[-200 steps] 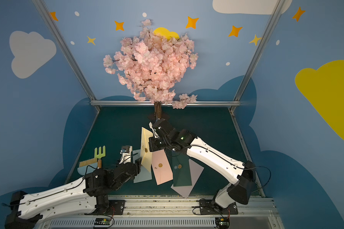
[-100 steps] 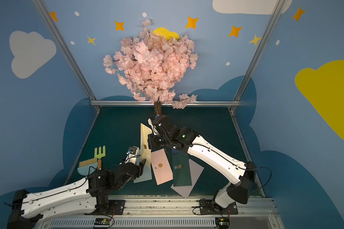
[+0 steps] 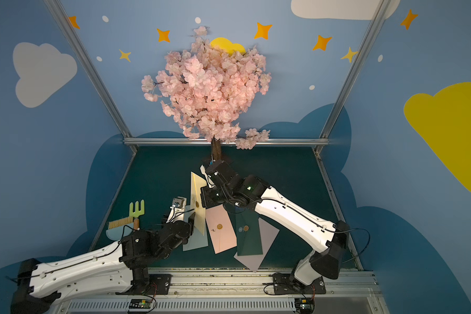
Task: Open the envelope
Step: Open the envelope flap on the envelope.
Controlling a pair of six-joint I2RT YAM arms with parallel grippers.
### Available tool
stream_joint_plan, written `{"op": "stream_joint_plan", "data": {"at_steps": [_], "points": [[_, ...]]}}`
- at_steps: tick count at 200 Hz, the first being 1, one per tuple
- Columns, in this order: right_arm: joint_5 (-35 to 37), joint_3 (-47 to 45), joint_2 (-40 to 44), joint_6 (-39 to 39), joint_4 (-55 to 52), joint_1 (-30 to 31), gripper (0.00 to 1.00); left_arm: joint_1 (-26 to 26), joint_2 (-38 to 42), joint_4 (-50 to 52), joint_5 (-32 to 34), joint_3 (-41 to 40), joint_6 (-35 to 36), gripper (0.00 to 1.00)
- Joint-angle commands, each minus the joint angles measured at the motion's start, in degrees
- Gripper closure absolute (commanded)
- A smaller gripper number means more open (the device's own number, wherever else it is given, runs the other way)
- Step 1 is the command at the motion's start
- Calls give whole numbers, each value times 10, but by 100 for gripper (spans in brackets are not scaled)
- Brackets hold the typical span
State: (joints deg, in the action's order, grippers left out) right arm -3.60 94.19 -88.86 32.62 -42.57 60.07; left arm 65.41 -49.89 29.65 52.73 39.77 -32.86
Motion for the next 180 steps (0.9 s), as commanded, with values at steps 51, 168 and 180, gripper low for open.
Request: {"op": "stream_joint_plan", "data": {"at_steps": [51, 168, 180], "points": [[-5, 12, -11, 2, -21, 13, 100, -25, 35, 45, 38, 15, -27, 34], [-19, 11, -32, -7, -40, 31, 100, -34, 66, 45, 52, 16, -7, 34], [-20, 11, -33, -8, -41, 32, 100, -35, 70, 48, 55, 16, -7, 34]]}}
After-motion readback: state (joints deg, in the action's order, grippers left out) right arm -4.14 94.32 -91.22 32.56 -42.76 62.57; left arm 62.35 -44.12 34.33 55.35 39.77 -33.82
